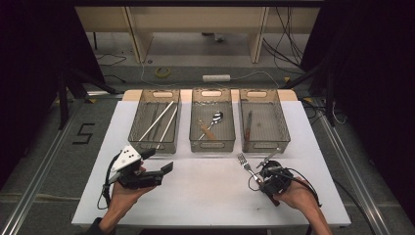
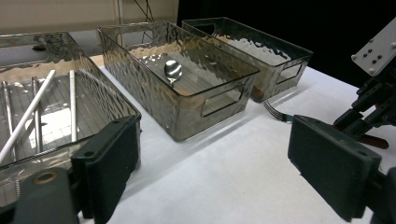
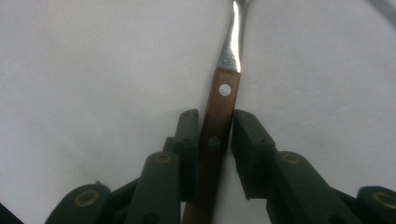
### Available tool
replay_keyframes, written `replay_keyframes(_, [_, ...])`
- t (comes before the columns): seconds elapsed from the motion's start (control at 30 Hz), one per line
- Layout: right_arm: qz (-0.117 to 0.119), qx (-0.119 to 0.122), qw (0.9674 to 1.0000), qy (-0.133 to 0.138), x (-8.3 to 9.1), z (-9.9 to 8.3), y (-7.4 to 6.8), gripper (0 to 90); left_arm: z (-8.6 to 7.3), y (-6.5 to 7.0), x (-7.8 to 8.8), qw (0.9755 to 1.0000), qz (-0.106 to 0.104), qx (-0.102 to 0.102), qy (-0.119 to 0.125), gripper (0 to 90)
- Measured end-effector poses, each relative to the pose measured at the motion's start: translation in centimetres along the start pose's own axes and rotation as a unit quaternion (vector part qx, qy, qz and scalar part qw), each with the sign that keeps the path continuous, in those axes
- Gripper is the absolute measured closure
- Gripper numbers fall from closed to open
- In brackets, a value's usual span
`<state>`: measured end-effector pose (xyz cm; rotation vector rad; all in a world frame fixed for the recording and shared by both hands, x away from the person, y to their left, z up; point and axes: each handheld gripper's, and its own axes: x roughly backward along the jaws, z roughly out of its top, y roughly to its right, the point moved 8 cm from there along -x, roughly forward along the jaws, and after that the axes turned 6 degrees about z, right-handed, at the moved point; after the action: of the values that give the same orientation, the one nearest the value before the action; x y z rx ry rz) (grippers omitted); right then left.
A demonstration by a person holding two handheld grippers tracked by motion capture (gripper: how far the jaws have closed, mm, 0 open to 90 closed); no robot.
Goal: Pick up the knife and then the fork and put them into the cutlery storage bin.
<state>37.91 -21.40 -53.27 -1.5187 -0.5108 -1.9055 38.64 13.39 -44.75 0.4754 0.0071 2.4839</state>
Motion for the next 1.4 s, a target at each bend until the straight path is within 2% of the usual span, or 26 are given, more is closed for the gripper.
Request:
replay_keyframes(0.33, [0.006,-0.004,1.0000,0.005,0.1,0.0,0.1,76.9,0.0,0.0,0.0,1.0000,0.000,0.000,0.000,15.8])
replay_keyframes(0.6, [0.000,0.008,0.9999,0.013,0.6,0.1,0.1,77.1,0.0,-0.1,0.0,1.0000,0.001,-0.002,0.000,15.8])
replay_keyframes(1.03, [0.005,0.019,0.9985,0.051,2.0,0.7,0.1,77.2,0.0,-0.1,0.0,1.0000,0.002,0.001,0.002,15.8])
replay_keyframes(1.4, [0.023,0.025,0.9954,0.090,3.7,1.4,-0.3,77.2,0.0,-0.2,0.1,1.0000,0.003,0.001,0.003,15.8])
